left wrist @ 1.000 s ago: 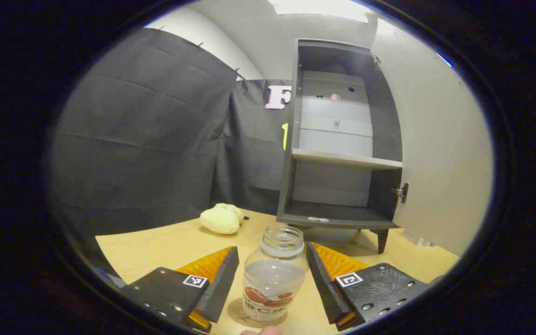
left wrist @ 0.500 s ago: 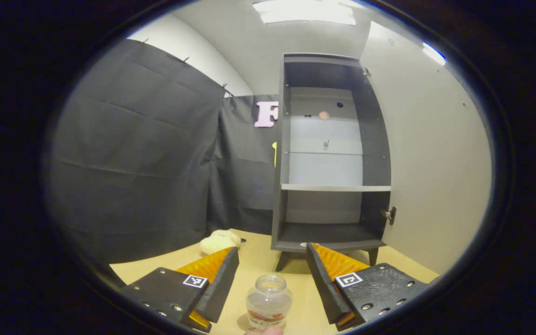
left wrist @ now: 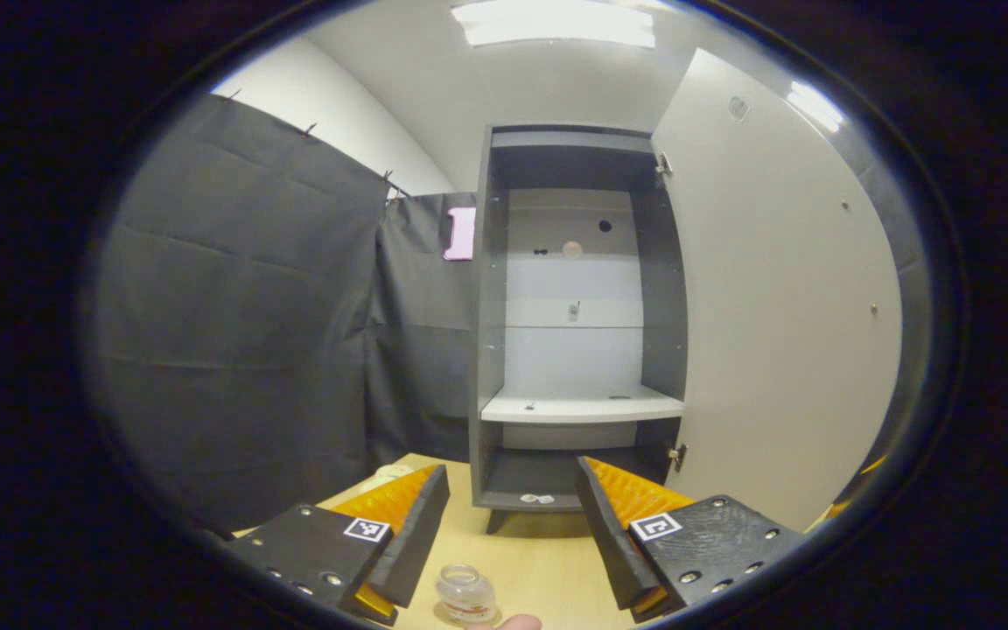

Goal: Open the cabinet door with the right hand, grasp the bottle in the cabinet with the left hand and place it on the coaster, then close the cabinet door with the right hand.

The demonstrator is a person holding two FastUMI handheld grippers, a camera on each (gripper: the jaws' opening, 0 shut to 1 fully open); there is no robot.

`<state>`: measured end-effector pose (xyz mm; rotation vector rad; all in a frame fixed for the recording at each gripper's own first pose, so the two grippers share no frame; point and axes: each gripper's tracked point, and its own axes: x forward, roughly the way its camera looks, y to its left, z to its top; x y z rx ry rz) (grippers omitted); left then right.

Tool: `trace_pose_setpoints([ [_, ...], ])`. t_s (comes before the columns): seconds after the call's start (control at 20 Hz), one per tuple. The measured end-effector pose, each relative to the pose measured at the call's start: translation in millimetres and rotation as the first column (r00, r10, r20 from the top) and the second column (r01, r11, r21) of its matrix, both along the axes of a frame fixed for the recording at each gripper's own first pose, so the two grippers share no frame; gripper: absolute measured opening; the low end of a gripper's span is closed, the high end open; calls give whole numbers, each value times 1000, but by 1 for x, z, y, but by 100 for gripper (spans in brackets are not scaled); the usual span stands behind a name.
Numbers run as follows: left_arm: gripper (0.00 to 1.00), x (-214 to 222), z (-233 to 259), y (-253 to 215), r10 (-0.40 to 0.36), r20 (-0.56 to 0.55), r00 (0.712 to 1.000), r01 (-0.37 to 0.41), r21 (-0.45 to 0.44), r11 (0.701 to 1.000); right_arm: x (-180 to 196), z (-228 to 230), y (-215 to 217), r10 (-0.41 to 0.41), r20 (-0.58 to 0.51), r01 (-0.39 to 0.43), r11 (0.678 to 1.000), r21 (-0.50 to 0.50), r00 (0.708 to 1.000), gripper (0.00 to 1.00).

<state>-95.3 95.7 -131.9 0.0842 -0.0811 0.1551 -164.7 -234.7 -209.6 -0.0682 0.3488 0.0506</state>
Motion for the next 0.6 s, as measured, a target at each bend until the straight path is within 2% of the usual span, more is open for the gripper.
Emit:
trace_pose_setpoints([
  [0.15, 84, -1, 18, -15, -18, -24, 1000, 18, 2, 1000, 21, 43, -27, -69, 82, 63, 995, 75, 994, 95],
  [0.3, 83, -9, 35, -24, 36, -54, 998, -38, -28, 999, 44, 82, -40, -101, 158, 78, 986, 144, 982, 96],
  [0.45, 84, -16, 49, -38, 48, -53, 997, -49, -21, 999, 56, 125, -44, -101, 204, 64, 981, 182, 974, 95],
  [0.6, 84, -24, 53, -53, 27, -63, 998, -26, 11, 1000, 56, 169, -32, -66, 247, 3, 969, 247, 967, 94],
])
